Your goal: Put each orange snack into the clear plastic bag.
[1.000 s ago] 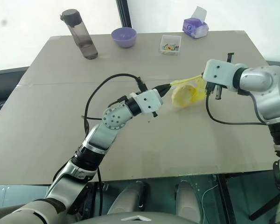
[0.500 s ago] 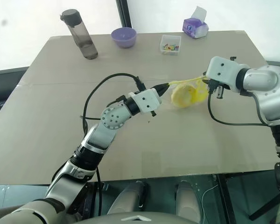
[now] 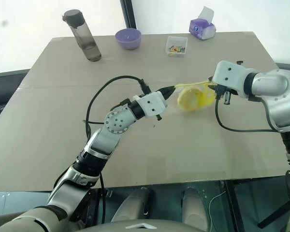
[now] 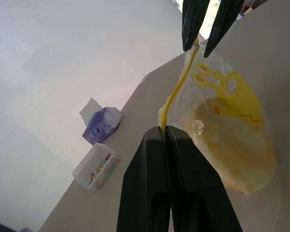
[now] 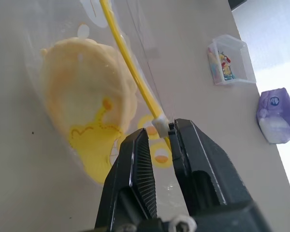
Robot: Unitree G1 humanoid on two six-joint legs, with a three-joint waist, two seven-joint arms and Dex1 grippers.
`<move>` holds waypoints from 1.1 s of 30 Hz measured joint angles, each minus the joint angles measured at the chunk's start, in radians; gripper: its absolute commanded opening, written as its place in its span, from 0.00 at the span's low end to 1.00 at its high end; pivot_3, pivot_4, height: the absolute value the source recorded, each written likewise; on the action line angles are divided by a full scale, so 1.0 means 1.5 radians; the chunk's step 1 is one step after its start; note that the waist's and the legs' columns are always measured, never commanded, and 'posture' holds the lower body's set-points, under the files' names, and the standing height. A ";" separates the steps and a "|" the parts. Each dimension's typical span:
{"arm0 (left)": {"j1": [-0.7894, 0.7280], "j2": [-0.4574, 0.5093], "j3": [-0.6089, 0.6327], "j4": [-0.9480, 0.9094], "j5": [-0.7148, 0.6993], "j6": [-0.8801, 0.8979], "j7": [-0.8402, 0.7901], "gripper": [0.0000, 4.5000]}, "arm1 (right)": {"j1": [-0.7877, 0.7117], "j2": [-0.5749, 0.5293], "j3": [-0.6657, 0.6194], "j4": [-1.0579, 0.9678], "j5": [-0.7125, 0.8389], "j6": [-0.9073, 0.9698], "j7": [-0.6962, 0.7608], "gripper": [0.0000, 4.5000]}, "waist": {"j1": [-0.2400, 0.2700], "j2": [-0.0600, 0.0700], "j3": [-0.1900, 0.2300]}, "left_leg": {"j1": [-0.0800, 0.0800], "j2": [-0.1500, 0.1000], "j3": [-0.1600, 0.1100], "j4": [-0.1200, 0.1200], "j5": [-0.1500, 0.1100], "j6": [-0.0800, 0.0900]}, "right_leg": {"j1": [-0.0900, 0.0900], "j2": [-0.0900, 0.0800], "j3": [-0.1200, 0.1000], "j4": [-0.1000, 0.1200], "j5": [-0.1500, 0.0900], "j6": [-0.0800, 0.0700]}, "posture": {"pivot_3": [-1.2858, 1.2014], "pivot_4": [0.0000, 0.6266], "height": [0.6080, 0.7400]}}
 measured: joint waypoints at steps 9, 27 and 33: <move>0.000 -0.002 0.000 0.000 0.000 -0.001 0.000 0.00 | 0.000 -0.001 0.000 0.000 0.003 0.000 -0.002 0.19 | 0.000 0.000 0.000 | 0.000 0.000 0.000 0.000 0.000 0.000 | 0.000 0.000 0.000 0.000 0.000 0.000 | 0.52 0.24 0.99; 0.000 -0.003 -0.002 0.000 0.000 -0.006 -0.003 0.00 | 0.000 -0.014 0.000 0.020 -0.023 -0.016 -0.039 0.00 | 0.000 0.000 0.000 | 0.000 0.000 0.000 0.000 0.000 0.000 | 0.000 0.000 0.000 0.000 0.000 0.000 | 0.52 0.24 0.99; 0.000 -0.002 -0.002 0.000 0.000 -0.008 -0.004 0.00 | 0.000 -0.044 0.000 0.064 -0.060 -0.034 -0.072 0.00 | 0.001 0.000 0.000 | 0.000 0.000 0.000 0.000 0.000 0.000 | 0.000 0.000 0.000 0.000 0.000 0.000 | 0.52 0.24 0.99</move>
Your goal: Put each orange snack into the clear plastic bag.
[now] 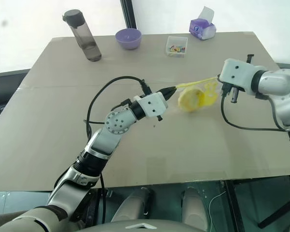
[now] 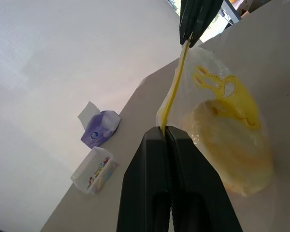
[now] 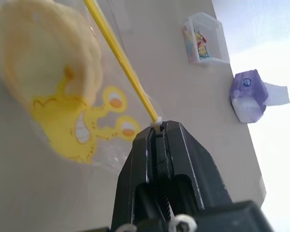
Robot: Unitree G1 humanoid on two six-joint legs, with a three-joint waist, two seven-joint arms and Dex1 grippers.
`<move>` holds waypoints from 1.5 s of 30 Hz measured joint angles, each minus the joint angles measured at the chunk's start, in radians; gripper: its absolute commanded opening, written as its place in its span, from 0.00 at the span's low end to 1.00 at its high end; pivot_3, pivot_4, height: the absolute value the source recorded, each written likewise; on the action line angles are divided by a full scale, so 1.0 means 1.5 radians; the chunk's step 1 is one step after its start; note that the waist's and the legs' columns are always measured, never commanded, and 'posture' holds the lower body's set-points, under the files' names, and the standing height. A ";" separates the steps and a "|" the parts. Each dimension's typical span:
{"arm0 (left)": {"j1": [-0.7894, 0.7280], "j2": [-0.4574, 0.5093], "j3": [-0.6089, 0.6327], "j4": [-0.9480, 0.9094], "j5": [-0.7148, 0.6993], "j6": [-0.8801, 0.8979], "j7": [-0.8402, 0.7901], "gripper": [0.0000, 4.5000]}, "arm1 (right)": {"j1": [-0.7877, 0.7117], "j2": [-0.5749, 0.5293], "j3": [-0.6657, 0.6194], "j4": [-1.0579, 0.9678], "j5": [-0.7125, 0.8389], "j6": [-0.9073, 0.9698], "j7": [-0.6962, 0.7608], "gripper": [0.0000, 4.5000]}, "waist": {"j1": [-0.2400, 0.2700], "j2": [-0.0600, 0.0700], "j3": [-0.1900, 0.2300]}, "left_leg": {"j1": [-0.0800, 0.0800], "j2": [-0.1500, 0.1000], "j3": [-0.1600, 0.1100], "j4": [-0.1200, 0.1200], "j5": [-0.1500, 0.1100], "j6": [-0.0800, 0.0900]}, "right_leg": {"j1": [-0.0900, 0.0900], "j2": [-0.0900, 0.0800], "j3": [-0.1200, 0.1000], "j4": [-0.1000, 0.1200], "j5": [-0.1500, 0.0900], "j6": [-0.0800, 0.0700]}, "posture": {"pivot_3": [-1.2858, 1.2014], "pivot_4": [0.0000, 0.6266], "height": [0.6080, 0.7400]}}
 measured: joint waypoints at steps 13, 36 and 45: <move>-0.064 0.021 0.016 0.131 0.002 -0.058 0.031 0.00 | -0.023 0.061 -0.005 0.077 -0.013 -0.003 -0.088 0.00 | -0.002 0.000 0.000 | 0.001 0.000 0.001 0.000 0.000 0.000 | 0.000 0.000 0.001 0.001 0.000 0.000 | 0.52 0.24 0.99; 0.282 0.093 0.090 -0.227 -0.248 0.287 -0.129 0.61 | 0.465 0.109 -0.233 -0.230 0.260 0.222 -0.029 0.54 | 0.001 0.001 -0.001 | 0.004 0.002 0.001 0.001 -0.002 0.003 | 0.001 0.002 0.002 0.006 0.000 0.000 | 0.52 0.24 0.99; 0.510 0.137 0.250 -0.357 -0.381 0.384 -0.132 0.61 | 0.618 0.157 -0.447 -0.144 0.495 0.243 0.102 0.54 | -0.001 0.001 -0.001 | 0.011 0.003 0.005 0.000 -0.002 0.004 | 0.006 0.002 0.006 0.005 0.000 0.000 | 0.52 0.24 0.99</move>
